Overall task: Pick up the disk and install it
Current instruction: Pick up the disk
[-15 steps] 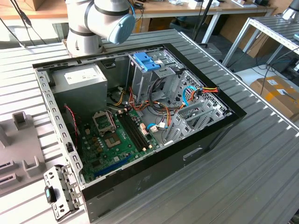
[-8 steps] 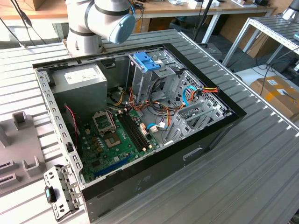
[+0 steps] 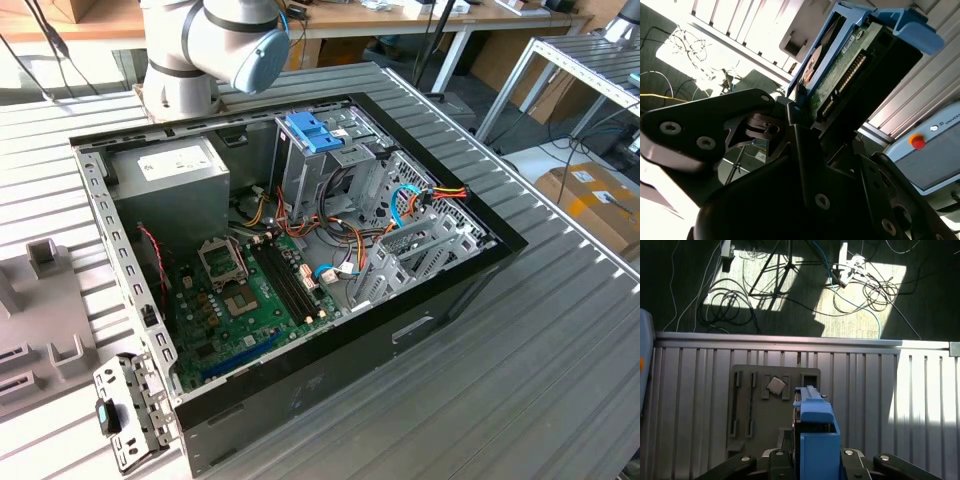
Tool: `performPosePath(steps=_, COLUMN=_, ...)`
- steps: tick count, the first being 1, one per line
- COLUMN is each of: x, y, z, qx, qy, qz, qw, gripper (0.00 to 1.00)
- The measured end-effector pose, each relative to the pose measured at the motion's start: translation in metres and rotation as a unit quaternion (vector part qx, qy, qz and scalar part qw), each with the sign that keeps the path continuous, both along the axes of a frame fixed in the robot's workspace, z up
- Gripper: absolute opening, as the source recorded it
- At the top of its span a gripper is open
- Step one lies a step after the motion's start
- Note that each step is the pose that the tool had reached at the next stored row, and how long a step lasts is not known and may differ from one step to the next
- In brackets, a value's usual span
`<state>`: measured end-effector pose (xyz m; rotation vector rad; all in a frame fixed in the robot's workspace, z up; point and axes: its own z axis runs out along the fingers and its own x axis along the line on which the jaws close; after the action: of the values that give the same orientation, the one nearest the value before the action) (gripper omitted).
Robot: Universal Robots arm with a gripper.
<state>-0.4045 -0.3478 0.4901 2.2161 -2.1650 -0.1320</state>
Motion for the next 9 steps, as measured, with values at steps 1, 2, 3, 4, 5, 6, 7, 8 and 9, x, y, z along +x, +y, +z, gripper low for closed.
performPosePath(steps=1, x=0.0012, y=0.0, z=0.0, qx=0.0, qy=0.0, qz=0.0, qw=1.0, gripper=0.36)
performPosePath(steps=2, x=0.0024, y=0.0, z=0.0, qx=0.0, qy=0.0, qz=0.0, qw=1.0, gripper=0.36)
performPosePath(steps=3, x=0.0037, y=0.0, z=0.0, qx=0.0, qy=0.0, qz=0.0, qw=1.0, gripper=0.36)
performPosePath(steps=4, x=0.005, y=0.0, z=0.0, qx=0.0, qy=0.0, qz=0.0, qw=1.0, gripper=0.36)
performPosePath(steps=5, x=0.0059, y=0.0, z=0.0, qx=0.0, qy=0.0, qz=0.0, qw=1.0, gripper=0.36)
performPosePath(steps=6, x=0.0068, y=0.0, z=0.0001, qx=0.0, qy=0.0001, qz=0.0, qw=1.0, gripper=0.36)
performPosePath(steps=7, x=0.0083, y=0.0, z=0.0, qx=0.0, qy=0.0, qz=0.0, qw=1.0, gripper=0.36)
performPosePath(steps=8, x=0.0093, y=0.0, z=0.0, qx=0.0, qy=0.0, qz=0.0, qw=1.0, gripper=0.36)
performPosePath(steps=9, x=0.0105, y=0.0, z=0.0, qx=0.0, qy=0.0, qz=0.0, qw=1.0, gripper=0.36)
